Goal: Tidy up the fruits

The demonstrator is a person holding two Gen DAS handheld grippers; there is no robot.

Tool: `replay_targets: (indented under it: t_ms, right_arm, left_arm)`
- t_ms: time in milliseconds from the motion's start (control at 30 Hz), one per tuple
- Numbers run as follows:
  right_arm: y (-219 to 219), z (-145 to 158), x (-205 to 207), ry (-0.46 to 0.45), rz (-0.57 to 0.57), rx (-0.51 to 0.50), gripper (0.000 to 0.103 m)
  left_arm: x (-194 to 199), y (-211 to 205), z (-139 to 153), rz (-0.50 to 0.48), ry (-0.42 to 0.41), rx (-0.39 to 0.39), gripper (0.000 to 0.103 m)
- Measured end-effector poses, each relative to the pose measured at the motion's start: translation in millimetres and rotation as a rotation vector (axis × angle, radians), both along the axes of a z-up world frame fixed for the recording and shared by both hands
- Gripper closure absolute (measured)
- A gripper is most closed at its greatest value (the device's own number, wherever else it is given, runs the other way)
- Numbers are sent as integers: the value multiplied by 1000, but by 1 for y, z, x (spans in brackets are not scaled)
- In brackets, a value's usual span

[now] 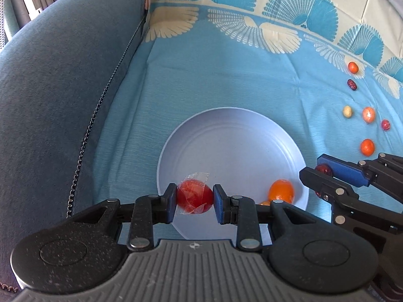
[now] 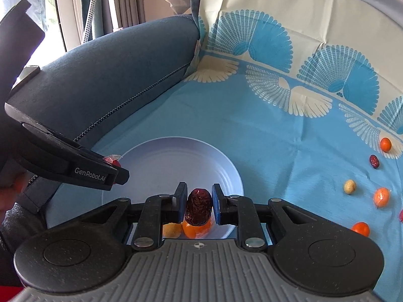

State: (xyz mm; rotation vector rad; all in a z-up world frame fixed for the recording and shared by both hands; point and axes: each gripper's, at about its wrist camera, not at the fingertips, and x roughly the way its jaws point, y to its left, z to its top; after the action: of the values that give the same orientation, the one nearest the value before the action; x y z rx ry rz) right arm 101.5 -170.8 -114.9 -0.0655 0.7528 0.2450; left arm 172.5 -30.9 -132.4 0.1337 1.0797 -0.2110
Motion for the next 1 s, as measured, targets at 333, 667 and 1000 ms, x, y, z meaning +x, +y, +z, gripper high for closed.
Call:
replay_targets:
  t_ms: [333, 667, 1000]
  right_arm:
    - [-4, -21, 25, 27, -6, -7, 80]
    - [-19, 0, -8, 29, -55, -11, 18]
    - [-11, 43, -98, 76, -99, 46, 6]
  left_arm:
    - [15, -3, -15, 20, 5, 19, 44]
    - [-15, 26, 18, 118, -24, 31, 0]
    - [-97, 48, 42, 134, 70, 24, 0]
